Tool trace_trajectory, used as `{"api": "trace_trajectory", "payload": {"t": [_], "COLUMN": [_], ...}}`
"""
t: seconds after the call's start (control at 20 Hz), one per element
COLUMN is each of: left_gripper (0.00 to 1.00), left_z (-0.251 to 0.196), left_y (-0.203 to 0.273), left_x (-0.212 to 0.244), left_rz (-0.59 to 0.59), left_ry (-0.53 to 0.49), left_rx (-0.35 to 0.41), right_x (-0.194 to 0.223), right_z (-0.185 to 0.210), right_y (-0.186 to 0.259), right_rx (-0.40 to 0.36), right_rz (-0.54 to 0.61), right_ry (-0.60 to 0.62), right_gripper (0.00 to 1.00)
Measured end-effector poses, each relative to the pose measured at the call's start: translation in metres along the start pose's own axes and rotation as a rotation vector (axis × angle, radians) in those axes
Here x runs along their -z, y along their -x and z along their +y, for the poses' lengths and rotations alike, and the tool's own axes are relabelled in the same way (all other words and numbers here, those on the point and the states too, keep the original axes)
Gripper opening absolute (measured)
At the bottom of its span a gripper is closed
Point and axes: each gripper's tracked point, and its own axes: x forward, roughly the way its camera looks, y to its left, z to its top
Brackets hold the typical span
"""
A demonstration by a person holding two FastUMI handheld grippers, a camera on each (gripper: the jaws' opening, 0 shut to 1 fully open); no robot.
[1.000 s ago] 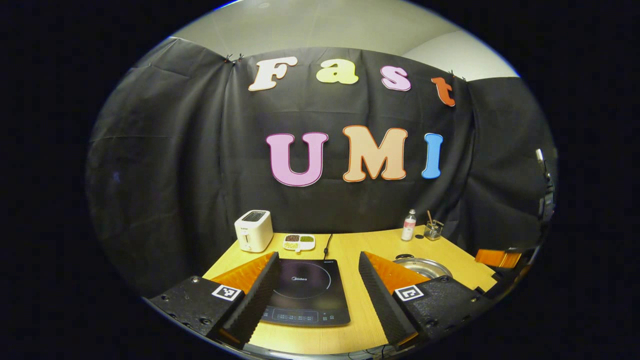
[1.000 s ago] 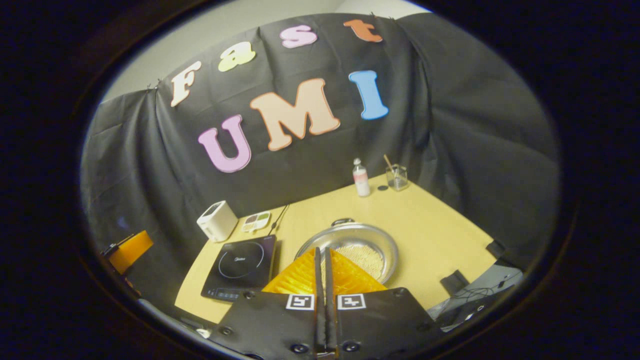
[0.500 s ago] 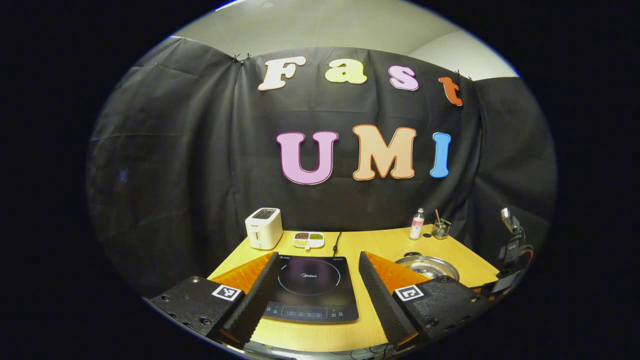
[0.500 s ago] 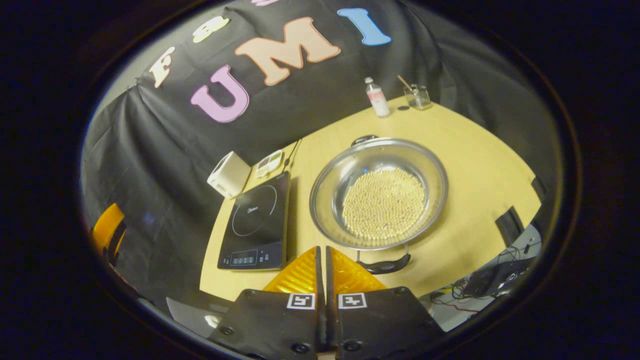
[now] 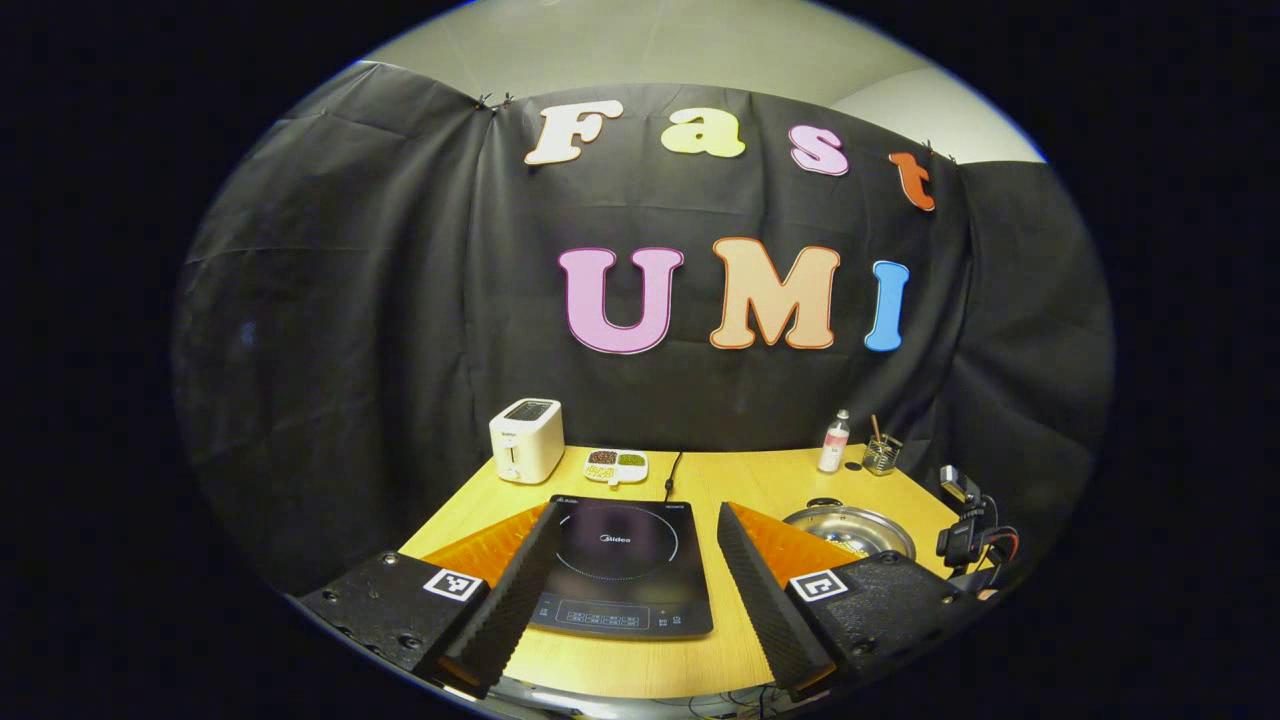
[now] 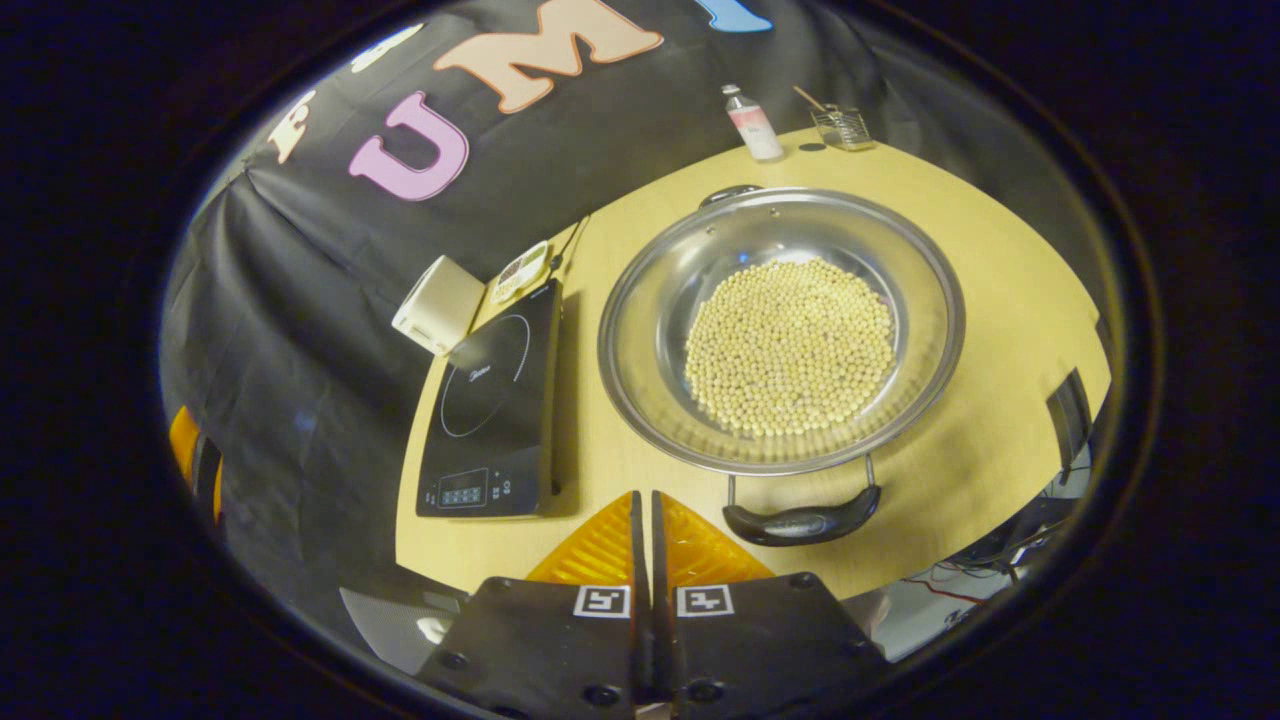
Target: First push the handle of the pot to place it horizontally, then grasp the pot with both hands and set it on the induction cooktop.
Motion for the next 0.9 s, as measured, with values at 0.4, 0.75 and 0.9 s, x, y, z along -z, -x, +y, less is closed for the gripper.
{"api": "trace_trajectory", "payload": {"t": [0.4, 0.75, 0.9], "left_gripper": [0.96, 0.96, 0.93], "left_z": [0.003, -0.002, -0.004], "left_y": [-0.006, -0.012, -0.012], "left_x": [0.003, 0.007, 0.007], "left_rz": [0.010, 0.020, 0.015], "left_ry": [-0.004, 0.002, 0.006], "left_rx": [0.000, 0.028, 0.035], "right_x": [0.003, 0.003, 0.001], "right_z": [-0.018, -0.032, -0.044], "right_y": [-0.014, -0.008, -0.003], "right_rx": [0.051, 0.078, 0.098], "right_rz": [0.027, 0.014, 0.007], "right_ry": [-0.018, -0.004, 0.015], "right_gripper": [0.03, 0.03, 0.02]}}
